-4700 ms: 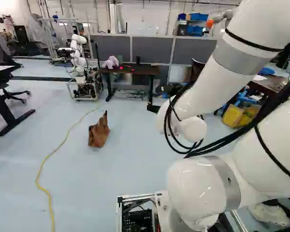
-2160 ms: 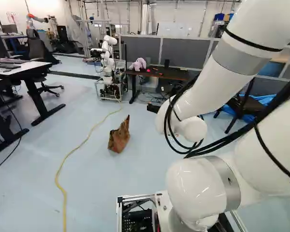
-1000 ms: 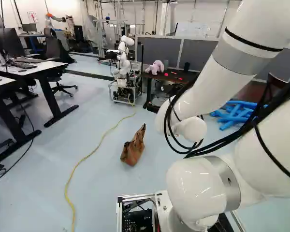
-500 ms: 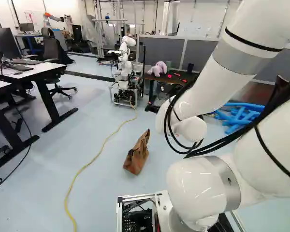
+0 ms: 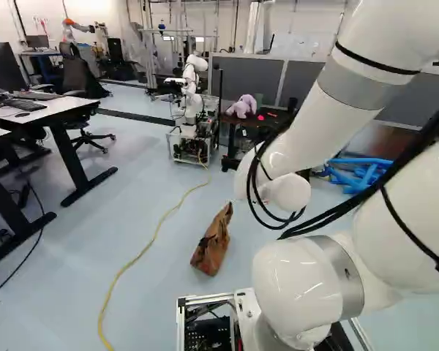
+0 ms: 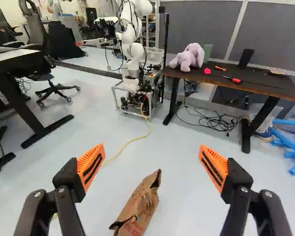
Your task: Pick up the bag on the ground and place it on the table
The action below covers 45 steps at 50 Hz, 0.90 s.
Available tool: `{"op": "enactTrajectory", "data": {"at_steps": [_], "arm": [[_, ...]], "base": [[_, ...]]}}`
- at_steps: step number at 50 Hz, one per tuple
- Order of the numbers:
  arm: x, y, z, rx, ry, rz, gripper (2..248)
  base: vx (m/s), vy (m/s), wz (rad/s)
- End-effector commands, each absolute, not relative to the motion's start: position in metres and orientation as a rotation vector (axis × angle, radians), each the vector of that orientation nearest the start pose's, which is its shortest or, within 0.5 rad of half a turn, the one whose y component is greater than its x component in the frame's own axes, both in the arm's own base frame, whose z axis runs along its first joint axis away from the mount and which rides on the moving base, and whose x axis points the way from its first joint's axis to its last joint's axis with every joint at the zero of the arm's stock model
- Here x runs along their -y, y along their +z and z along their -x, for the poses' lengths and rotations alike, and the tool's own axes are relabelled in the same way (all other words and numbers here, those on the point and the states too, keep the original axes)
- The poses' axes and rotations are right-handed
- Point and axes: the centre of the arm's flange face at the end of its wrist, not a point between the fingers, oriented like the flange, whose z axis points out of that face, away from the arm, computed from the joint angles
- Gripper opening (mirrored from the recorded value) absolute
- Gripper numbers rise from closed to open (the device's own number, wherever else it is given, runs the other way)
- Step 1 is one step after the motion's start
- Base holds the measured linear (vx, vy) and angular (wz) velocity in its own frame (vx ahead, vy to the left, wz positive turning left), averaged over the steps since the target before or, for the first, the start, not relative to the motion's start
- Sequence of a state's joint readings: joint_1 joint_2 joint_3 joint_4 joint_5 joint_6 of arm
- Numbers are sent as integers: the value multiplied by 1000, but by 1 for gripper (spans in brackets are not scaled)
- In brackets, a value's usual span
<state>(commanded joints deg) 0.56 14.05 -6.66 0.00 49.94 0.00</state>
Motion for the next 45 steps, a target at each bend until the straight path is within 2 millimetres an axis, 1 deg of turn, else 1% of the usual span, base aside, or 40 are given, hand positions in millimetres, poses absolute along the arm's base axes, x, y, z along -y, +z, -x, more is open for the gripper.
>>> {"op": "enactTrajectory", "data": {"at_steps": [9,21,45], "arm": [[-5,367,-290,23,-1785,2573,247],[-10,364,-306,43,-1726,2603,247],[-20,340,-347,65,-1543,2705,247]], "base": [[-2,0,2],[0,0,0],[0,0,0]]}}
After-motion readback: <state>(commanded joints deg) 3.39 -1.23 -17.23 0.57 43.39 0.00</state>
